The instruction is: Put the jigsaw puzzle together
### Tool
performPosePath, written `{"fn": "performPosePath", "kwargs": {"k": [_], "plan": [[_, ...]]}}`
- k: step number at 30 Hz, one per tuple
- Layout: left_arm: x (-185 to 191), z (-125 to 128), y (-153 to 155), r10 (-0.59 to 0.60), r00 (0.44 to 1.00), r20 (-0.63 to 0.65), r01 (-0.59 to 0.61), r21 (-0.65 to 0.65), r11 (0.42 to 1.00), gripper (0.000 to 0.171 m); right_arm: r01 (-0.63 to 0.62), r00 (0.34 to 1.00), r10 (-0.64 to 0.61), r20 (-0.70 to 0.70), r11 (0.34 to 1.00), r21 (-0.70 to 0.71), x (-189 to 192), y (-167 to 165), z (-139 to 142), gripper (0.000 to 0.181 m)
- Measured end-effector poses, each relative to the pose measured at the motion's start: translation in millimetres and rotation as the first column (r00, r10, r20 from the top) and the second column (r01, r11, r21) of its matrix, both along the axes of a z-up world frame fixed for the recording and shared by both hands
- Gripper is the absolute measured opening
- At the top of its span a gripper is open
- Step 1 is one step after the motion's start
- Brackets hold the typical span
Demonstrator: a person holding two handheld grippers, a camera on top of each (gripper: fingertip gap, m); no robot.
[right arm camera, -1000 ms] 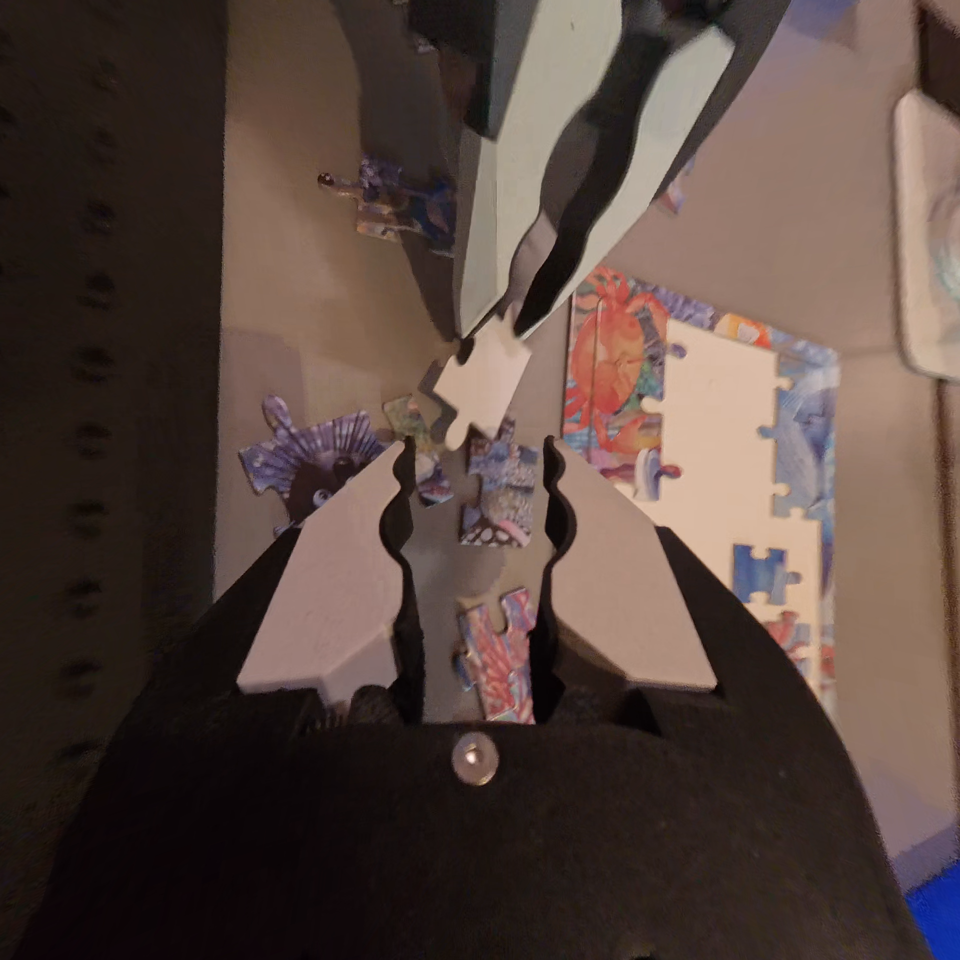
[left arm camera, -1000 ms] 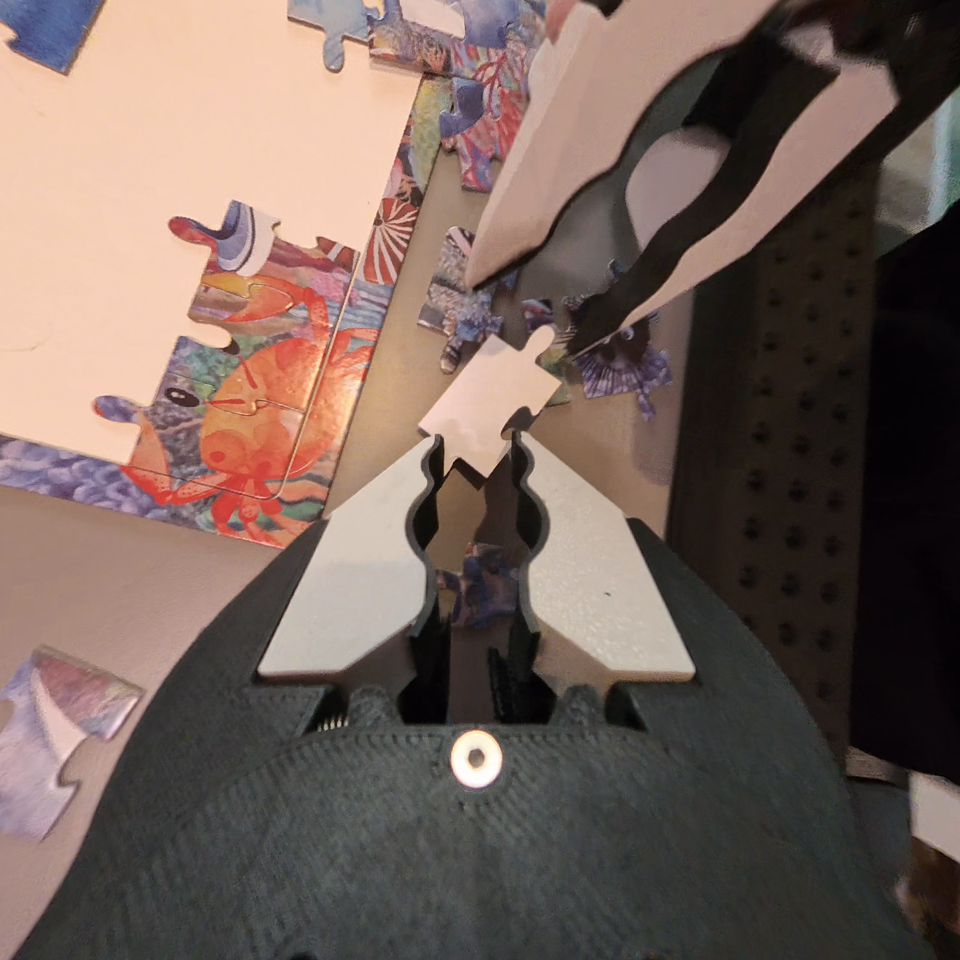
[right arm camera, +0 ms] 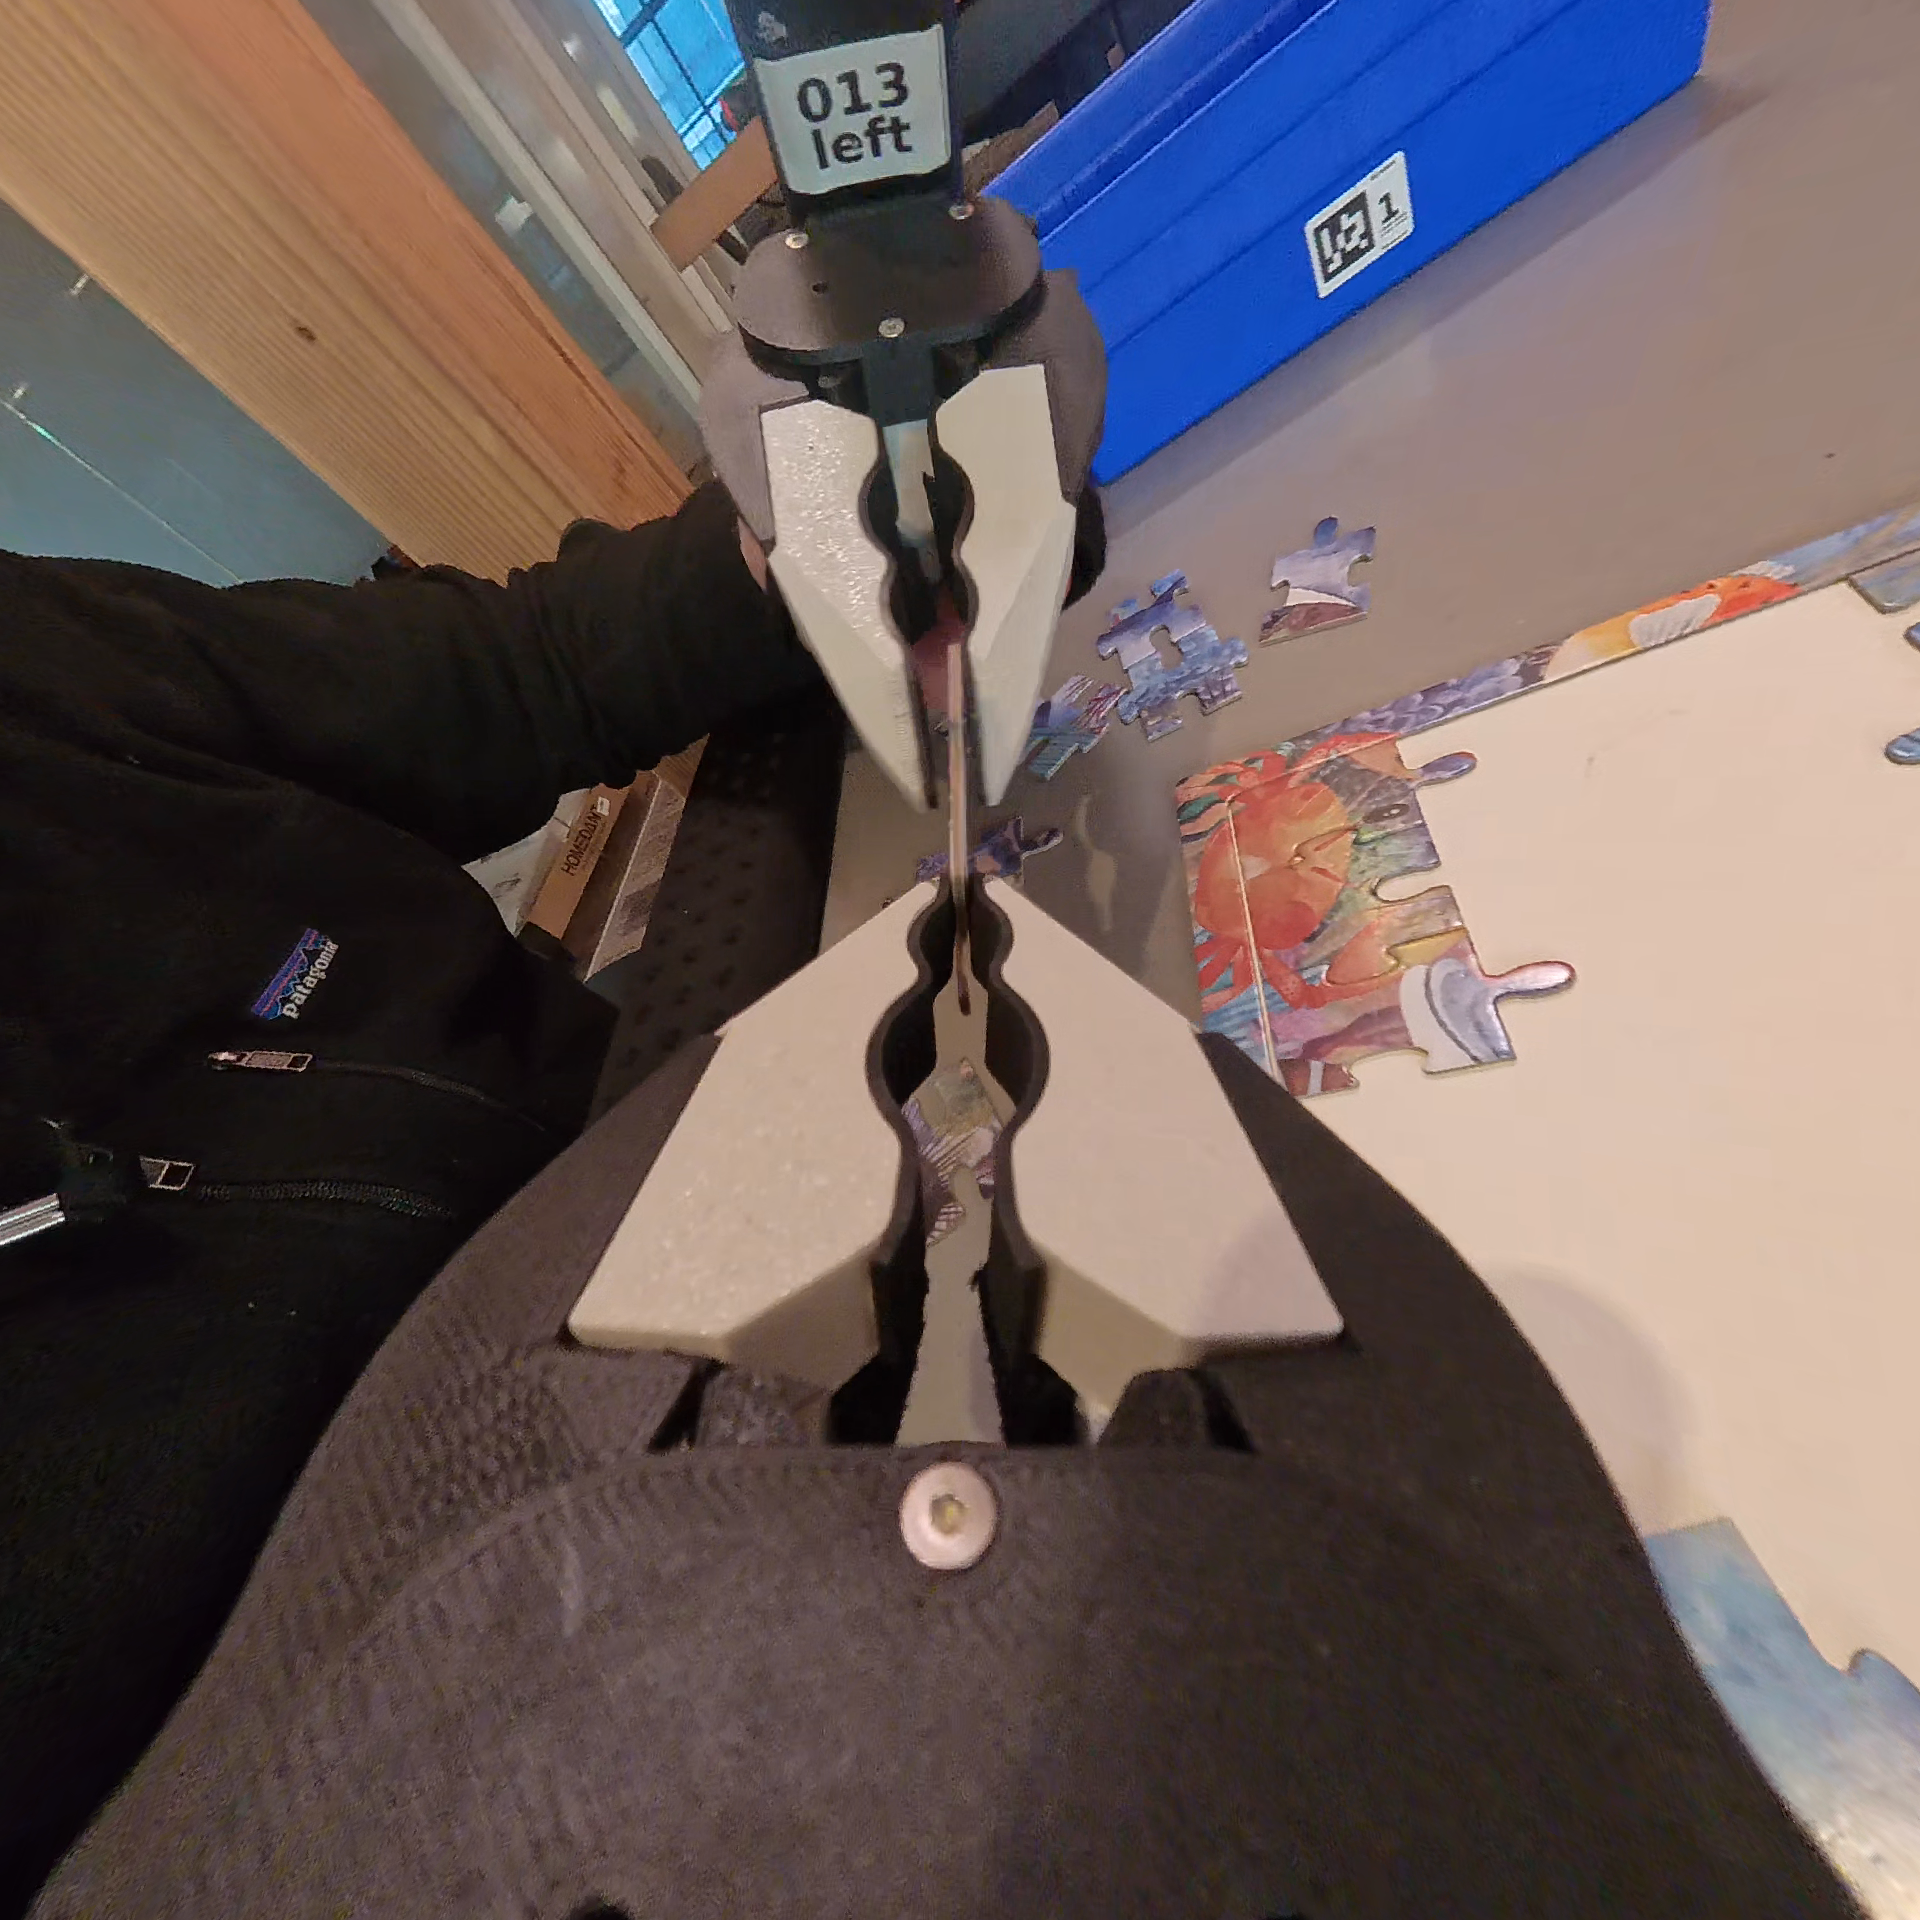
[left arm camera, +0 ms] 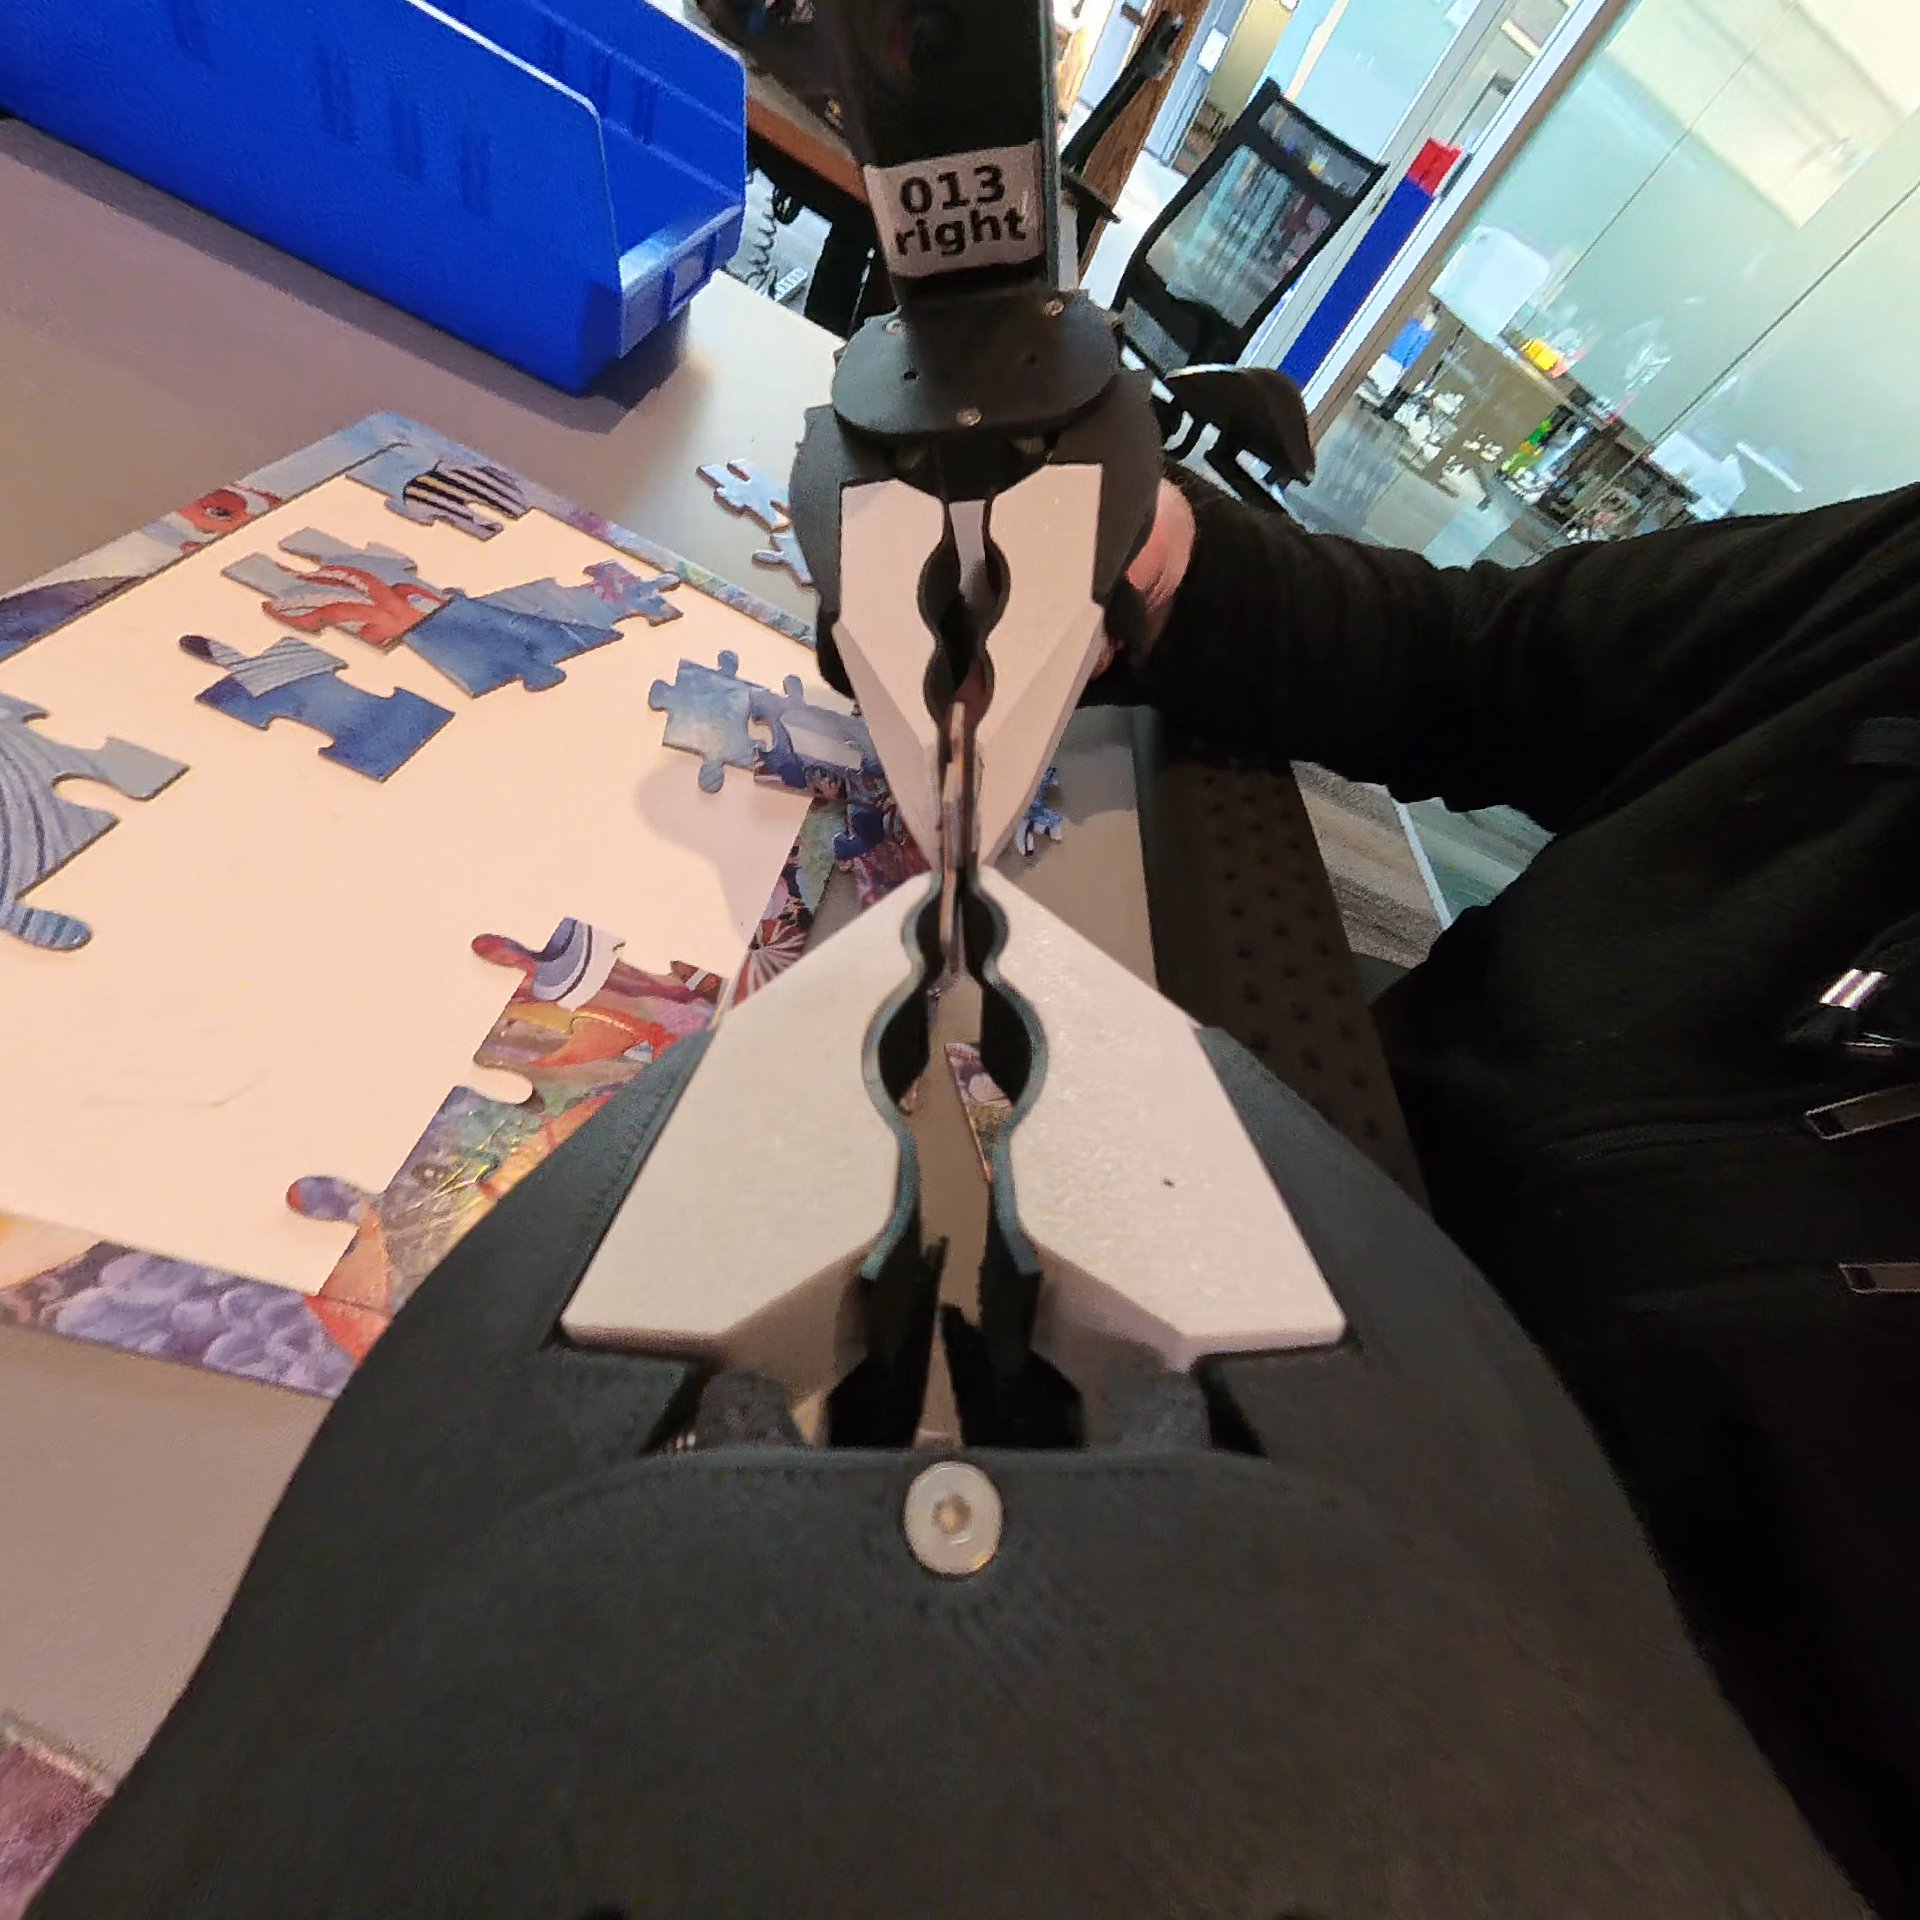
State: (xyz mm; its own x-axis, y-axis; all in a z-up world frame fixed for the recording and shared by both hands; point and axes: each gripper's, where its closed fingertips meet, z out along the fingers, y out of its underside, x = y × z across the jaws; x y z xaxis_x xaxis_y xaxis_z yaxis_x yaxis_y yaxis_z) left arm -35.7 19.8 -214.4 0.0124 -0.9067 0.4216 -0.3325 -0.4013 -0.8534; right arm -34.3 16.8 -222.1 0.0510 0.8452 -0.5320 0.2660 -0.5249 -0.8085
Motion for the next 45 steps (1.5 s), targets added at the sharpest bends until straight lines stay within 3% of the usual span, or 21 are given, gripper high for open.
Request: {"fn": "performPosePath", "kwargs": {"k": [2,5,9,12,20,30,35,45], "plan": [[-0.5,1.0,-0.9,-0.005,1.0,0.005,0.005,-0.008,1.0,0.0,-0.001,1.0,0.001,0.003,1.0,0.003,0.2,-0.7,-0.4,0.0],[-4.9,-1.5,-2.2,-0.017,0.999,-0.033,0.017,0.001,1.0,0.0,0.021,0.999,-0.023,0.042,0.999,0.047,3.1,2.3,-2.3,0.018],[-10.5,-19.5,-8.9,-0.058,0.983,-0.174,0.064,0.025,0.998,0.0,-0.014,0.985,-0.022,0.171,0.979,0.205,1.2,-4.4,-16.2,0.001],[-11.4,-25.0,-7.9,-0.063,0.976,-0.21,0.072,0.035,0.997,0.001,-0.036,0.974,-0.016,0.226,0.974,0.222,-0.7,-7.7,-25.0,0.0],[-0.8,-2.9,10.4,-0.035,0.997,-0.069,0.036,0.002,0.999,0.003,0.056,0.998,-0.056,0.028,0.998,-0.005,5.7,4.9,-5.5,0.0],[-1.0,15.2,21.7,0.009,0.999,0.034,-0.008,-0.041,0.999,0.009,0.145,0.981,-0.146,-0.129,0.989,-0.018,12.2,18.9,21.0,0.0],[9.4,25.5,24.9,0.008,0.997,0.079,-0.005,-0.037,0.999,0.002,0.149,0.976,-0.151,-0.158,0.988,-0.025,13.3,19.6,24.5,0.0],[10.7,19.9,26.3,-0.031,1.0,0.004,0.031,-0.052,0.998,0.0,0.208,0.973,-0.202,-0.115,0.977,0.048,25.1,30.7,24.1,0.01]]}}
